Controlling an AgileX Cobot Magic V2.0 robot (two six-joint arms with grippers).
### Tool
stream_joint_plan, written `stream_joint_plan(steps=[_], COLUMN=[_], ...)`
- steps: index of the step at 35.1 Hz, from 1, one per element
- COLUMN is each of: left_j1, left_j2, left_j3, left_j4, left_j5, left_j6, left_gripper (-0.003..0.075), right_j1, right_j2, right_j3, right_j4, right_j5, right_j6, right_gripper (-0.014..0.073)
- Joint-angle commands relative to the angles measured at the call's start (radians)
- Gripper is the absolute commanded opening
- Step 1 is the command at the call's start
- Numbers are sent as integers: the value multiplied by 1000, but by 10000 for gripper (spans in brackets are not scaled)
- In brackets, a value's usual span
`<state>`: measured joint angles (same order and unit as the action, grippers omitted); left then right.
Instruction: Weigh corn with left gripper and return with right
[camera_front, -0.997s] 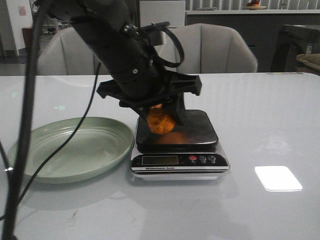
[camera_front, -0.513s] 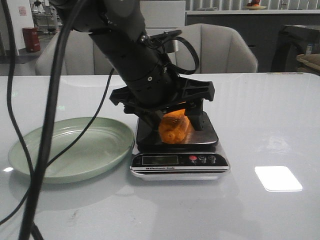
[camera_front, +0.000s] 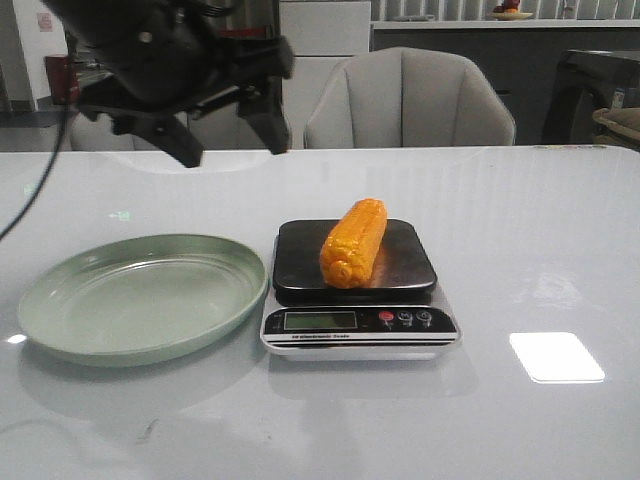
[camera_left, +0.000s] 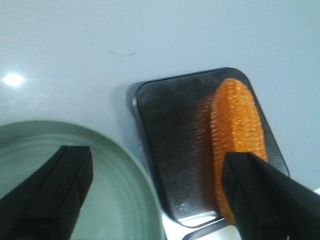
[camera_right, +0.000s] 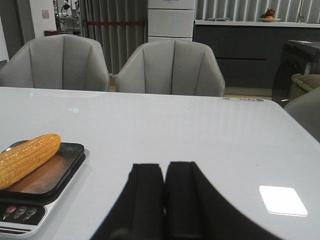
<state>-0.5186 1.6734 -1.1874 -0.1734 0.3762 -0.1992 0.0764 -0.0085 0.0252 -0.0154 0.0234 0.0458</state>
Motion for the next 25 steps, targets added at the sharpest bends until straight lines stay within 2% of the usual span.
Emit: stream_joint_plan(steps=[1,10,25], left_j1=[32,48,48], left_j2=[-145,-407,-881], left_j3=[73,334,649], left_j4=[9,40,160], left_j5=[-75,-150,-142], left_j6=[-7,-7,-7], left_gripper=[585,585,585], right_j1=[-5,-5,-5], right_j2=[-19,-19,-19], right_j3=[10,10,10], right_j4=[-10,-10,-10], right_j5=[-84,-84,-84], right_j6=[-6,-6,-6], right_gripper=[134,134,134])
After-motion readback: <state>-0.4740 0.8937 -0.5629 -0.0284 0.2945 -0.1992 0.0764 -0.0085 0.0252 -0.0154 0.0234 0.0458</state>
